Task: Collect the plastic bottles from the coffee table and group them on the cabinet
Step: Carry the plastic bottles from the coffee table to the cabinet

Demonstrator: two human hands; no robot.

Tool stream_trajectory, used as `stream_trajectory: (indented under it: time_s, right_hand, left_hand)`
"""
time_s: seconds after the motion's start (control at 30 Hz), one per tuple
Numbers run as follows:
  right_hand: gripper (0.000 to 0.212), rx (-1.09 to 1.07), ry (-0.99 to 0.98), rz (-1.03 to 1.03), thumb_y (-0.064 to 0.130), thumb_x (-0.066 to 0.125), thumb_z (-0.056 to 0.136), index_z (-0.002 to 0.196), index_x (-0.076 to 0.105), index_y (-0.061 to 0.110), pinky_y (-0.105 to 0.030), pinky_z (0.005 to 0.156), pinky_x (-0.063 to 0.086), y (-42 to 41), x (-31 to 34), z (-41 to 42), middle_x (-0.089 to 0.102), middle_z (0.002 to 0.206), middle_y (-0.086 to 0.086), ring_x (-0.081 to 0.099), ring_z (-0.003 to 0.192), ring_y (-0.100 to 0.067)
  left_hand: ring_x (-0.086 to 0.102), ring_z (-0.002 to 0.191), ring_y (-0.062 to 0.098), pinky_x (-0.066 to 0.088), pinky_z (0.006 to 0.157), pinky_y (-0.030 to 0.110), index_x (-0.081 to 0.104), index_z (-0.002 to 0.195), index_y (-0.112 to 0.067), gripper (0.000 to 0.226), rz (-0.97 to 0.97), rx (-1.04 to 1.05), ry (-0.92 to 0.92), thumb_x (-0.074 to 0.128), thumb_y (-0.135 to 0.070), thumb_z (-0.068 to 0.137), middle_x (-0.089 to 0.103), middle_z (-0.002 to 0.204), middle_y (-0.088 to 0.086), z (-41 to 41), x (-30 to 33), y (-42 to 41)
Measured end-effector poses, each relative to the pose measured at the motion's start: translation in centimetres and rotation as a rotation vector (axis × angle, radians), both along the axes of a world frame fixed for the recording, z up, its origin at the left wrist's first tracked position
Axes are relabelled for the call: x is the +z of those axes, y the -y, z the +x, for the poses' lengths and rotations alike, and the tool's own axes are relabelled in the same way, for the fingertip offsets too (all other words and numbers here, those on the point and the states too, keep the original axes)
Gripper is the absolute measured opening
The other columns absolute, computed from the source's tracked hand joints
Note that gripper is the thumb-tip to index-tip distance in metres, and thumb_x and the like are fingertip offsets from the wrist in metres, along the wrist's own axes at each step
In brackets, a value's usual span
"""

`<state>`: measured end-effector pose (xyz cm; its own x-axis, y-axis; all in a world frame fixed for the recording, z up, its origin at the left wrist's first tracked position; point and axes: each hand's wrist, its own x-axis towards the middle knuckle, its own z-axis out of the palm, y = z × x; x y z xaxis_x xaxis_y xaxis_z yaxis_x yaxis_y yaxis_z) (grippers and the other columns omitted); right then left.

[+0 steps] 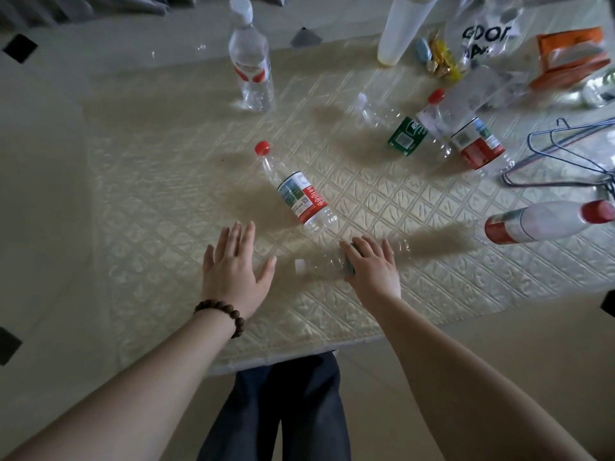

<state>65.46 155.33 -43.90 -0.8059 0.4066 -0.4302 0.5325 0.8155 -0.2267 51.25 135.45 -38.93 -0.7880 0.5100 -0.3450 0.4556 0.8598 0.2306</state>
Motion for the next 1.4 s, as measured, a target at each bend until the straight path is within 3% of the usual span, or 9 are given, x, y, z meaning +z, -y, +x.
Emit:
stream_trajectory:
  time_s: [0.13,0.33,0.47,0.6,0.7,0.83,1.13,1.3,1.4]
  right_hand:
    - [0.059,-0.096,-0.05,-0.028,0.032,0.063,0.085,0.139,0.04,0.026,-0.041,0.119,0.011,-0.2,1.3,0.1,0.046,0.139,0.002,0.031,0.135,-0.022]
    - [0.068,-0.363,-0.193,-0.096,0.04,0.073,0.077,0.136,0.042,0.025,-0.046,0.101,0.038,-1.5,5.8,0.4,0.052,0.131,0.0,0.043,0.12,-0.026]
    - [0.07,-0.491,-0.213,-0.088,0.045,0.07,0.078,0.138,0.04,0.024,-0.044,0.101,0.038,-3.4,7.4,-1.0,0.05,0.135,-0.002,0.042,0.122,-0.026]
    - [0.07,-0.562,-0.267,-0.094,0.046,0.071,0.077,0.136,0.041,0.024,-0.044,0.102,0.037,-5.1,7.2,-3.2,0.05,0.134,-0.003,0.041,0.124,-0.025]
    - [0.07,-0.594,-0.298,-0.098,0.046,0.072,0.076,0.135,0.042,0.025,-0.044,0.1,0.036,-5.9,6.4,-4.4,0.05,0.134,-0.002,0.04,0.123,-0.025]
    - [0.072,-0.604,-0.315,-0.104,0.048,0.072,0.075,0.136,0.041,0.026,-0.045,0.102,0.037,-6.9,5.1,-5.3,0.05,0.133,-0.002,0.041,0.124,-0.025]
    - [0.072,-0.637,-0.337,-0.136,0.05,0.072,0.074,0.134,0.042,0.027,-0.044,0.1,0.039,-7.8,4.1,-5.7,0.051,0.131,0.0,0.044,0.12,-0.024]
    - [0.071,-0.662,-0.353,-0.157,0.051,0.072,0.073,0.133,0.042,0.025,-0.043,0.099,0.041,-7.7,6.9,-5.8,0.052,0.127,0.0,0.046,0.118,-0.023]
    - [0.072,-0.693,-0.369,-0.177,0.05,0.071,0.075,0.134,0.04,0.024,-0.041,0.097,0.042,-7.0,10.4,-6.2,0.051,0.129,-0.001,0.047,0.118,-0.024]
  left_hand:
    - [0.015,0.144,0.025,0.016,0.115,0.047,0.021,0.148,-0.02,0.07,0.039,0.017,0.007,0.042,-0.052,0.09,0.025,0.154,0.009,-0.7,0.5,-0.3]
    - [0.028,0.138,0.03,0.023,0.111,0.046,0.026,0.146,-0.013,0.073,0.077,0.07,0.008,0.049,-0.05,0.088,0.033,0.148,0.018,-1.8,1.8,-3.0]
    - [0.037,0.129,0.034,0.033,0.104,0.045,0.021,0.146,-0.008,0.094,0.065,0.209,0.075,0.054,-0.064,0.078,0.035,0.145,0.018,-3.0,0.9,-6.8]
    - [0.039,0.128,0.033,0.037,0.099,0.044,0.011,0.147,-0.006,0.111,0.115,0.489,0.206,0.062,-0.068,0.07,0.035,0.143,0.017,-4.7,-0.8,-11.3]
    - [0.048,0.119,0.034,0.043,0.091,0.043,0.019,0.142,-0.006,0.108,0.168,0.742,0.312,0.066,-0.068,0.067,0.043,0.134,0.017,-6.4,-2.6,-13.8]
    - [0.056,0.109,0.034,0.046,0.081,0.04,0.033,0.125,-0.003,0.096,0.173,0.859,0.356,0.068,-0.068,0.064,0.05,0.125,0.016,-8.0,-4.6,-15.6]
    - [0.061,0.092,0.029,0.04,0.067,0.031,0.037,0.12,-0.006,0.075,0.224,0.795,0.428,0.07,-0.054,0.073,0.058,0.113,0.011,-7.9,-5.0,-16.2]
    - [0.057,0.087,0.019,0.041,0.07,0.028,0.037,0.122,-0.015,0.072,0.398,0.656,0.369,0.076,-0.047,0.069,0.057,0.111,0.004,-7.3,-1.7,-14.9]
    - [0.051,0.074,0.005,0.038,0.071,0.023,0.039,0.122,-0.017,0.071,0.475,0.584,0.355,0.079,-0.041,0.069,0.055,0.11,-0.001,-7.1,2.3,-14.5]
